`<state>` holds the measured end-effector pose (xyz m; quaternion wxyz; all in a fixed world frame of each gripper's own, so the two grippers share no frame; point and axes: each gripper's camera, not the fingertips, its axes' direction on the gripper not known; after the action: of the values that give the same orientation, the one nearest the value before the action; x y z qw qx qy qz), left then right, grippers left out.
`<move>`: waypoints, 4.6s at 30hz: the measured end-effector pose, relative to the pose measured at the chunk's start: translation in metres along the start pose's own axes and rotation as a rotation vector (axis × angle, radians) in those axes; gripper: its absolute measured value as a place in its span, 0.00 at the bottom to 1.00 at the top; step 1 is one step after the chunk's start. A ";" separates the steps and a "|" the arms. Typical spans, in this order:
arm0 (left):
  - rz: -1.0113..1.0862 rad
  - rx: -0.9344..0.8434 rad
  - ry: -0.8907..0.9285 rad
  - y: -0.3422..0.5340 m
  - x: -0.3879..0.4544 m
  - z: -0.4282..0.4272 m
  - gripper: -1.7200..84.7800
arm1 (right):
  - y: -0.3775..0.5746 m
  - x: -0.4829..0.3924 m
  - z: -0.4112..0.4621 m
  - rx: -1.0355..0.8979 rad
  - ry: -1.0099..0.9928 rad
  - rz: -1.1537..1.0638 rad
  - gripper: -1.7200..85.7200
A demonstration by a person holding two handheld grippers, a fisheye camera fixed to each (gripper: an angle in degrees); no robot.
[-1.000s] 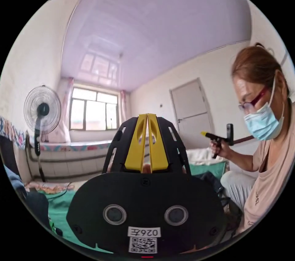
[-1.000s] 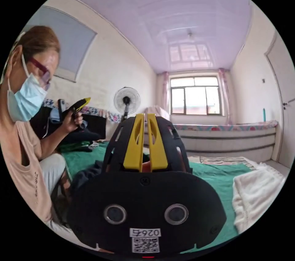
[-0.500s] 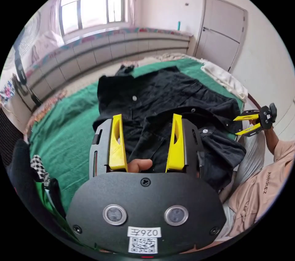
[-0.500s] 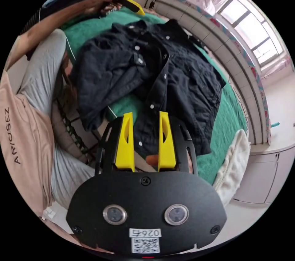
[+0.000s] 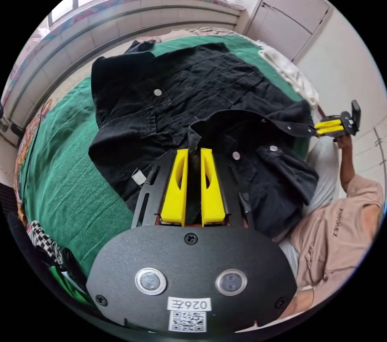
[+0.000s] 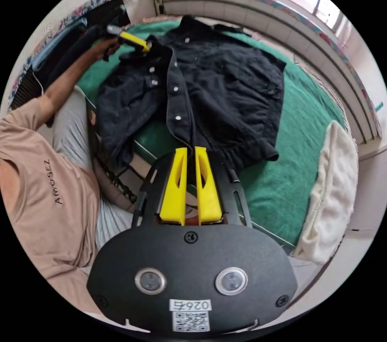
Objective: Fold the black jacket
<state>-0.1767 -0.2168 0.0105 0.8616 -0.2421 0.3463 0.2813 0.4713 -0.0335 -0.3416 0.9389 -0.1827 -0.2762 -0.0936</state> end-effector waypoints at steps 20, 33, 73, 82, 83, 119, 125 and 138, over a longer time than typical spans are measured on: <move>-0.330 0.123 0.276 0.017 -0.155 0.056 0.09 | -0.102 0.196 0.063 0.139 0.086 0.522 0.12; -0.413 0.275 0.013 0.044 -0.136 -0.038 0.01 | -0.132 0.178 0.075 0.091 0.263 0.445 0.09; 0.267 -0.016 0.412 0.026 0.111 -0.073 0.12 | -0.155 0.056 0.173 -0.177 -0.347 -0.037 0.06; 0.422 0.243 0.316 0.063 0.159 -0.141 0.24 | -0.103 0.049 0.037 0.289 -0.417 -0.158 0.01; 0.421 0.247 0.327 0.064 0.163 -0.145 0.25 | -0.087 0.047 0.012 0.397 -0.417 -0.185 0.01; -0.059 -0.023 0.513 0.043 0.000 -0.042 0.10 | -0.126 0.213 0.085 0.489 -0.301 0.384 0.12; 0.037 -0.102 0.433 0.046 0.044 -0.012 0.15 | -0.140 0.210 0.083 0.391 -0.368 0.370 0.10; 0.143 -0.292 0.424 0.028 0.089 0.059 0.11 | -0.259 0.127 0.118 0.202 -0.157 0.365 0.10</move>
<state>-0.1139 -0.1318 -0.0230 0.7038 -0.3922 0.4908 0.3315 0.4479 -0.2334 -0.1039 0.9295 -0.1413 -0.3185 0.1207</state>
